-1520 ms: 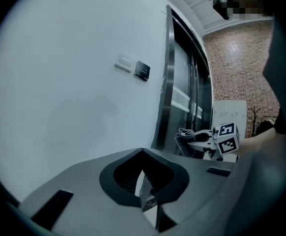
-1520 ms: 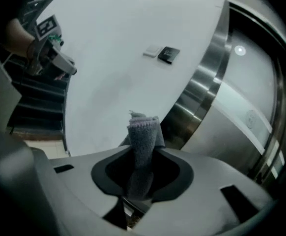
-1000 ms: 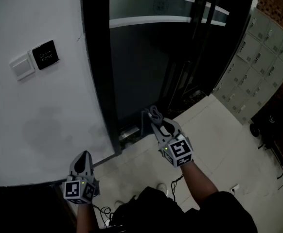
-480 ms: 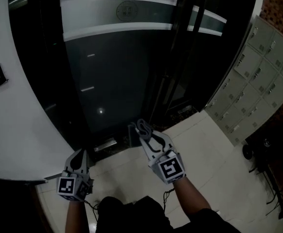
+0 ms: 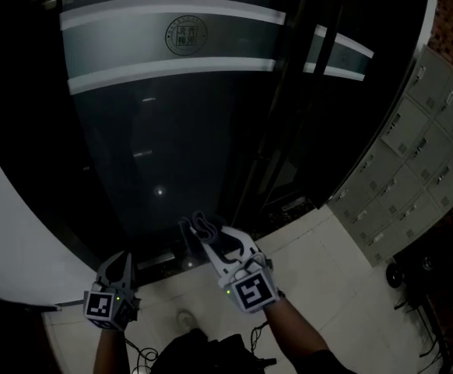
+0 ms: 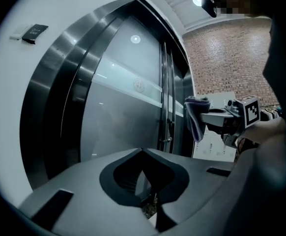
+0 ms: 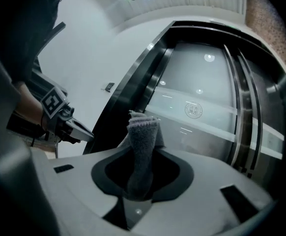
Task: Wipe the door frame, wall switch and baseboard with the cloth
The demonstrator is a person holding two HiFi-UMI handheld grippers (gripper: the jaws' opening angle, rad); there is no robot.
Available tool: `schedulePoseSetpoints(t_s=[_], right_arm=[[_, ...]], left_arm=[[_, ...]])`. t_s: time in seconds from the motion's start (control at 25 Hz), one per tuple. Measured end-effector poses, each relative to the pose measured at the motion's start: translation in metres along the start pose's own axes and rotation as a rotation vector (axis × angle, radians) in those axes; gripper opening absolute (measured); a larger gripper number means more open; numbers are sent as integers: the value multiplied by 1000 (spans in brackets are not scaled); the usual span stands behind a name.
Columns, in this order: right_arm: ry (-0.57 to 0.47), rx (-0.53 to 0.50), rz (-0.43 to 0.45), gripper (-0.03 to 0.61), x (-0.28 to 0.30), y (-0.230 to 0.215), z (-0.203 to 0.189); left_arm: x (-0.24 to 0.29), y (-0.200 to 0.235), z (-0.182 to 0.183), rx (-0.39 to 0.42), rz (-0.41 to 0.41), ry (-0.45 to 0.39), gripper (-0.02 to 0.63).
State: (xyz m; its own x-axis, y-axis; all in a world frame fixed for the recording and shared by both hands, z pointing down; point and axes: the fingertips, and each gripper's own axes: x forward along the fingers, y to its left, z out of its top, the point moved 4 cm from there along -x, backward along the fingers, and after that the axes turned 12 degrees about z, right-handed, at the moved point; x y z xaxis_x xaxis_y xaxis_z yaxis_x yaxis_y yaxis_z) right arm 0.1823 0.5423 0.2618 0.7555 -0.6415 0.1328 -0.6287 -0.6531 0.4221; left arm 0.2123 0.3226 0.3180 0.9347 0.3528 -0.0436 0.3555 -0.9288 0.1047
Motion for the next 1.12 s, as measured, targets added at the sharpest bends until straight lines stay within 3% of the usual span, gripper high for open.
schedulePoseSetpoints(t_s=[0.32, 0.52, 0.8, 1.0, 1.12], right_arm=[[-107, -13, 90, 97, 78, -102, -5], [-222, -126, 272, 97, 167, -106, 20], [-523, -395, 598, 97, 279, -63, 86], [-772, -795, 617, 97, 300, -39, 132], [-924, -879, 635, 97, 305, -17, 164]], left_arm=[[94, 14, 34, 36, 98, -112, 0], [87, 46, 54, 97, 261, -144, 0], [53, 78, 63, 166, 673, -156, 0], [28, 65, 66, 167, 918, -151, 0], [-4, 47, 66, 159, 1077, -168, 0]])
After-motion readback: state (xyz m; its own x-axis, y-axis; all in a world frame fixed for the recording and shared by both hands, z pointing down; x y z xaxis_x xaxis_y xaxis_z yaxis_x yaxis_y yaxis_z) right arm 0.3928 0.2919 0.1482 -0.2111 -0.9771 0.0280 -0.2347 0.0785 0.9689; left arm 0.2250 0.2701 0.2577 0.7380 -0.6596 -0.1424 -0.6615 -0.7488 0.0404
